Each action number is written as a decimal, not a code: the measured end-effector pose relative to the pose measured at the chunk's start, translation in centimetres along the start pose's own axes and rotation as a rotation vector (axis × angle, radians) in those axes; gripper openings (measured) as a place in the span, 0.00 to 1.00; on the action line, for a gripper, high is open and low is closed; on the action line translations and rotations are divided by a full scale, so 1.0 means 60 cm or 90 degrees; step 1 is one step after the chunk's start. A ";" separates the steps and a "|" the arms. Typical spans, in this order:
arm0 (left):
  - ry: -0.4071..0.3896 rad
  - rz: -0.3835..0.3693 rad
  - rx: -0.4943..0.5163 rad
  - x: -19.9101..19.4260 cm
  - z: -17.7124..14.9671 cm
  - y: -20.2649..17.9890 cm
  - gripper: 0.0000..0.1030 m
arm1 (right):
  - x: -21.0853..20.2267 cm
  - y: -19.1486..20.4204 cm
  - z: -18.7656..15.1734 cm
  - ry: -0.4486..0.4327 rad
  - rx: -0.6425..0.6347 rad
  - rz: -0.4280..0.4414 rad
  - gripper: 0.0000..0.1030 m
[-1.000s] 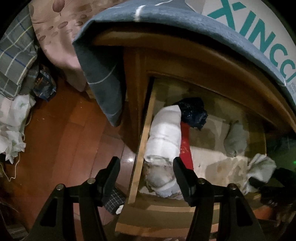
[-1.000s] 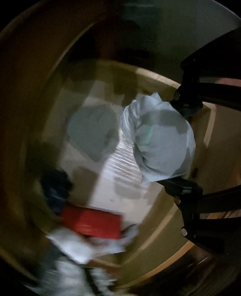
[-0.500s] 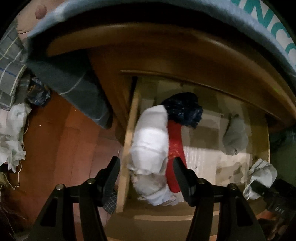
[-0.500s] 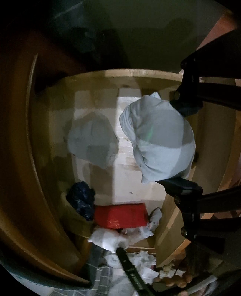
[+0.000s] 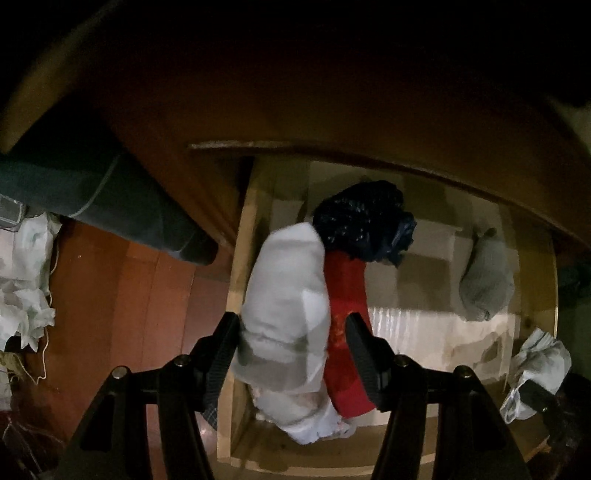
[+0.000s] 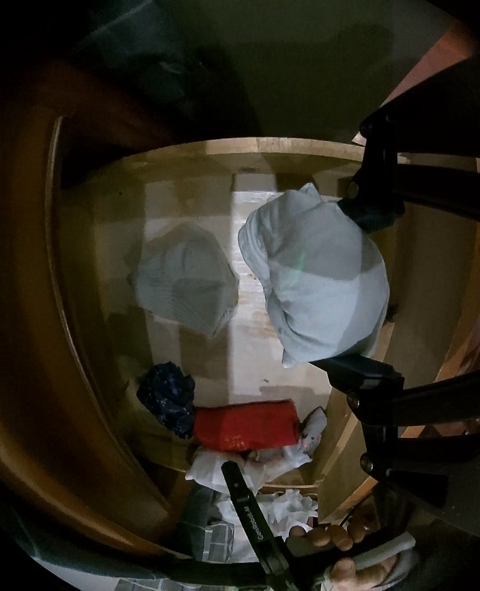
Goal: Take underwear out of drawer
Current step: 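Grasp the rolled white socks in the drawer with the left tool, then carry the white socks with the left tool into the white box and release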
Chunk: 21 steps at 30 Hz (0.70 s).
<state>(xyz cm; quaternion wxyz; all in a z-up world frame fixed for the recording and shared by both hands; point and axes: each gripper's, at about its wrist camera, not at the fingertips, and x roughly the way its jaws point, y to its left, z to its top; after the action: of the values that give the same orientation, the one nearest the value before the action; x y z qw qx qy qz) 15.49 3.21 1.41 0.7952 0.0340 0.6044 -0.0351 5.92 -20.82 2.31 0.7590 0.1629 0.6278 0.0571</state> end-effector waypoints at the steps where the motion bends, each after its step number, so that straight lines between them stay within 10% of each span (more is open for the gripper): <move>1: -0.004 0.001 -0.002 0.000 -0.001 0.000 0.59 | 0.000 0.002 0.000 0.001 -0.003 0.000 0.52; 12: -0.004 0.092 0.092 0.015 -0.020 -0.042 0.58 | 0.002 0.009 -0.003 0.007 -0.014 0.006 0.52; 14: -0.009 0.105 0.096 0.013 -0.019 -0.042 0.41 | 0.003 0.009 -0.003 0.010 -0.017 0.004 0.52; 21: 0.006 0.069 0.063 0.006 -0.021 -0.025 0.35 | 0.000 0.007 -0.003 0.002 -0.016 -0.006 0.52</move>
<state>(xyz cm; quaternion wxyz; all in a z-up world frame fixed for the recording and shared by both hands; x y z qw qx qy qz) 14.22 1.85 0.70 0.7902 0.1062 0.6032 -0.0221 5.79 -20.40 2.43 0.7604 0.1506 0.6287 0.0619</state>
